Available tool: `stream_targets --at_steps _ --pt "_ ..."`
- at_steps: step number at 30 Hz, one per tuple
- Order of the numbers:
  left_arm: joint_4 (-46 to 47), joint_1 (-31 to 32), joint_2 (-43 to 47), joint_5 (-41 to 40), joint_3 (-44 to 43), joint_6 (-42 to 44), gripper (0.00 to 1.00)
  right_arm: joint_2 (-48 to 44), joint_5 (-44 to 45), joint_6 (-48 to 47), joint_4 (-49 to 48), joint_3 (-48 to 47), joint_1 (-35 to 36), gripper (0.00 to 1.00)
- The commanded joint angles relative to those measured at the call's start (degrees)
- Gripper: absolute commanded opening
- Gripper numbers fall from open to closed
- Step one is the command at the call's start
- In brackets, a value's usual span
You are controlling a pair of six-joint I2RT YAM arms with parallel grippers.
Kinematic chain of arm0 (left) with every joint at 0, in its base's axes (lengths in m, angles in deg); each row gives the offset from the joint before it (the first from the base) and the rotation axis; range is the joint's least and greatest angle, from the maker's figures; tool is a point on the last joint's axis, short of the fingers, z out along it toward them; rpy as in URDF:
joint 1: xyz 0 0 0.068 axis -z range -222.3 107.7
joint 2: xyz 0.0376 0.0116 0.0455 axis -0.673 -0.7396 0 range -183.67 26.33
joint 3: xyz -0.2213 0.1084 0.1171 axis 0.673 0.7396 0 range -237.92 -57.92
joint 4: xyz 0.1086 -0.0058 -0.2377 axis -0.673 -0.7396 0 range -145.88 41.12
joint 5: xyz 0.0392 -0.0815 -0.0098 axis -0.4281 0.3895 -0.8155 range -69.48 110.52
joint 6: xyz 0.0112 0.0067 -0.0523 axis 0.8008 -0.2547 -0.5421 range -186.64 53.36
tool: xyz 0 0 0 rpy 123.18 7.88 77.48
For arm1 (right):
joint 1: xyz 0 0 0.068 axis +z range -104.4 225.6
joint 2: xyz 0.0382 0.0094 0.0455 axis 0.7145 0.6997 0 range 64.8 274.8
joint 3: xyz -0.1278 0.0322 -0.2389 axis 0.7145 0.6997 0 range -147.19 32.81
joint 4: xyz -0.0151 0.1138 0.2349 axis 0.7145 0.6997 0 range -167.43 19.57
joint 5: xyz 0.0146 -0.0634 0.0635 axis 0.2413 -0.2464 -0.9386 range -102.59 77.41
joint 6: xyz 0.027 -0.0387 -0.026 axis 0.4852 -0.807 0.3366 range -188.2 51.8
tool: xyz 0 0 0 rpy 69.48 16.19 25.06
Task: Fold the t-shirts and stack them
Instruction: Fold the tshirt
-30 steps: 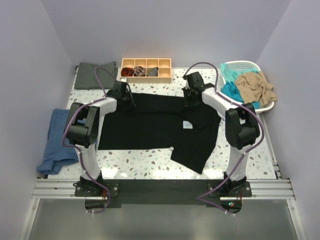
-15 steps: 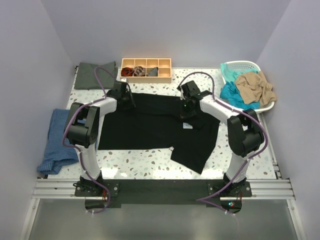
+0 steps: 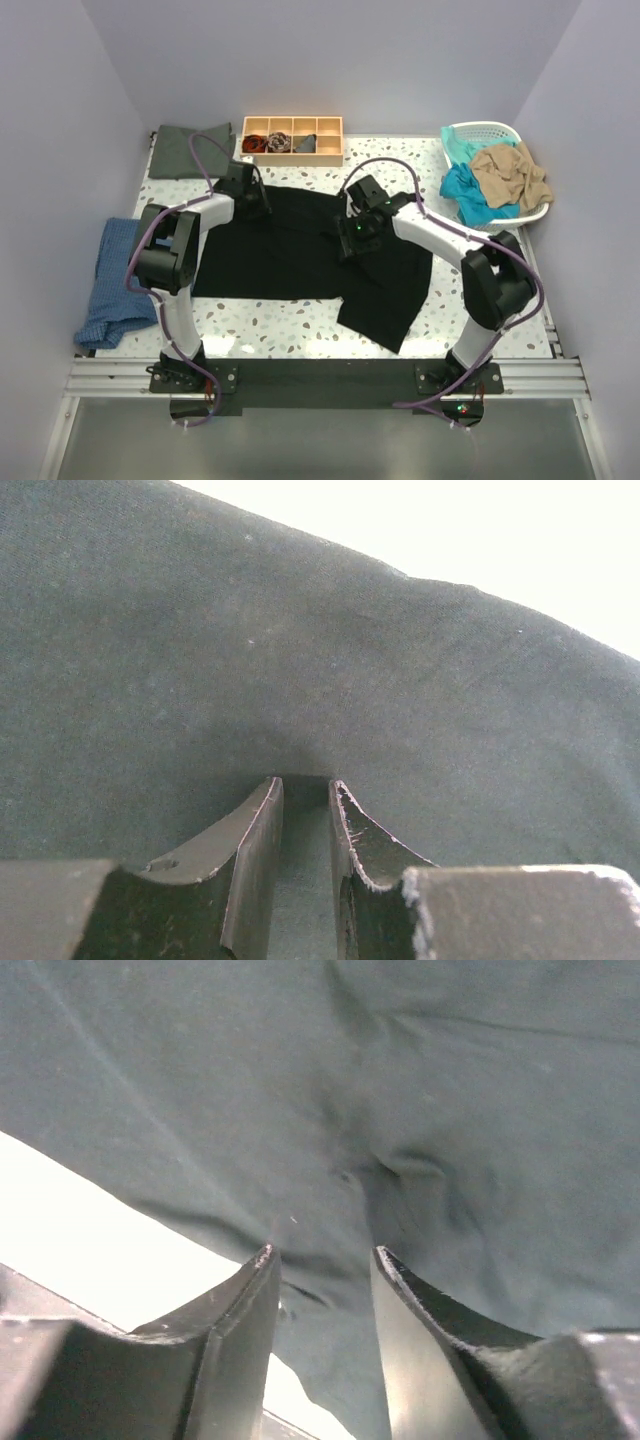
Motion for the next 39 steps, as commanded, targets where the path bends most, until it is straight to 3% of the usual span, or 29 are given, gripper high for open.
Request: stream_targets --at_steps 1,6,11,18,29,33,39 --pt "-0.69 0.23 -1.27 0.44 -1.65 -0.05 0.3 -8.01 9.95 -0.13 3.2 -0.27 -0.4 0.52" --pt "-0.7 0.23 -0.04 -0.53 -1.13 0.04 0.3 -10.66 22.62 -0.4 0.06 2.01 -2.77 0.59" --pt "2.64 0.23 2.86 -2.02 0.19 1.0 0.31 -4.35 18.95 -1.01 -6.89 1.67 -11.89 0.6" --pt "2.39 -1.17 1.2 -5.01 -0.51 1.71 0.31 9.1 17.97 -1.37 -11.55 -4.13 -16.48 0.58" --pt "-1.66 -2.05 -0.03 -9.49 0.9 1.97 0.31 23.95 24.3 1.1 -5.23 -18.09 -27.82 0.57" --pt "-2.19 -2.14 -1.26 -10.19 0.63 2.06 0.31 26.95 22.02 -0.39 -4.0 -22.93 -29.23 0.57" --pt "3.5 -2.05 1.18 -4.41 0.9 3.73 0.31 24.07 8.42 -4.17 -9.96 -24.44 -29.32 0.66"
